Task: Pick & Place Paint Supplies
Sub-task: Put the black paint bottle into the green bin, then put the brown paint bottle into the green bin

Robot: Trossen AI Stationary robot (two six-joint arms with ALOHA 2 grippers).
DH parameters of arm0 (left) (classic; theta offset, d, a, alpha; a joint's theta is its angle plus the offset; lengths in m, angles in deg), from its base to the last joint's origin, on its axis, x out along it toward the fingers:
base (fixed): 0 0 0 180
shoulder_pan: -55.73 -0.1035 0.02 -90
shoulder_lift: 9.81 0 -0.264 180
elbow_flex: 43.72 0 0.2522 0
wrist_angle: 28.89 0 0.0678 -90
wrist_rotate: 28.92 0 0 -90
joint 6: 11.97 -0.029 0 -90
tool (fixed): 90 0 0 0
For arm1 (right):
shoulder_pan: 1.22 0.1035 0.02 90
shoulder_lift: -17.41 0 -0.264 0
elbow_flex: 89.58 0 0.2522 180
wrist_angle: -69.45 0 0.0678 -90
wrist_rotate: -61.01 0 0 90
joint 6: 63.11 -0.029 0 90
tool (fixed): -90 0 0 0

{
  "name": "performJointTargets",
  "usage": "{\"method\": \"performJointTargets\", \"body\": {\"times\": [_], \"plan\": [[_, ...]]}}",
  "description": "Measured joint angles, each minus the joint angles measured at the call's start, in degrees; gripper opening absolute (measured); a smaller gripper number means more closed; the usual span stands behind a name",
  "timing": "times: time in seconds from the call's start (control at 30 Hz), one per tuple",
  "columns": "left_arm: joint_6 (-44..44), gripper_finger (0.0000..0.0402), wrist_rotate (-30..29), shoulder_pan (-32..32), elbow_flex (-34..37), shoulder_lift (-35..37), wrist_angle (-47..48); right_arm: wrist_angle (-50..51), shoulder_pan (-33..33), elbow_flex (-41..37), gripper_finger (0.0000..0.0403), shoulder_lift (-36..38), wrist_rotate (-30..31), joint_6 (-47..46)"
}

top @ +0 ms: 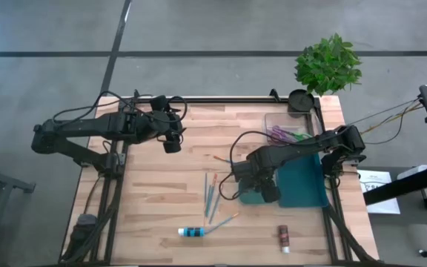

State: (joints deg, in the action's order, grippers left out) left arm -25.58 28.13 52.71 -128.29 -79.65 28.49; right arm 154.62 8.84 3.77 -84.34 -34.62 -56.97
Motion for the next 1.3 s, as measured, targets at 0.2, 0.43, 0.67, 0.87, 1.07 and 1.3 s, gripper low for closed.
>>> {"method": "performJointTargets", "body": {"times": [0.2,0.43,0.67,0.87,1.07,1.3], "plan": [[0.00,0.0312,0.00,0.00,0.00,0.00,0.02,0.15,0.00,0.00,0.0217,0.00,1.29,-0.52],[-0.02,0.0313,0.00,0.00,0.00,0.00,0.02,0.25,0.00,0.00,0.0242,1.18,1.46,-2.06],[-0.04,0.0313,-0.01,0.04,0.00,0.00,0.04,4.11,0.25,3.59,0.0244,5.92,4.59,-7.49],[-0.72,0.0313,-0.02,0.04,0.00,0.00,0.04,3.74,2.93,5.21,0.0244,11.79,5.64,-16.71],[-0.98,0.0313,-0.03,0.03,0.00,0.00,1.12,0.69,10.52,4.59,0.0244,15.32,6.09,-28.95],[-1.11,0.0313,-0.02,0.02,0.01,0.00,1.27,-1.86,22.36,4.50,0.0244,13.62,11.32,-39.36]]}}
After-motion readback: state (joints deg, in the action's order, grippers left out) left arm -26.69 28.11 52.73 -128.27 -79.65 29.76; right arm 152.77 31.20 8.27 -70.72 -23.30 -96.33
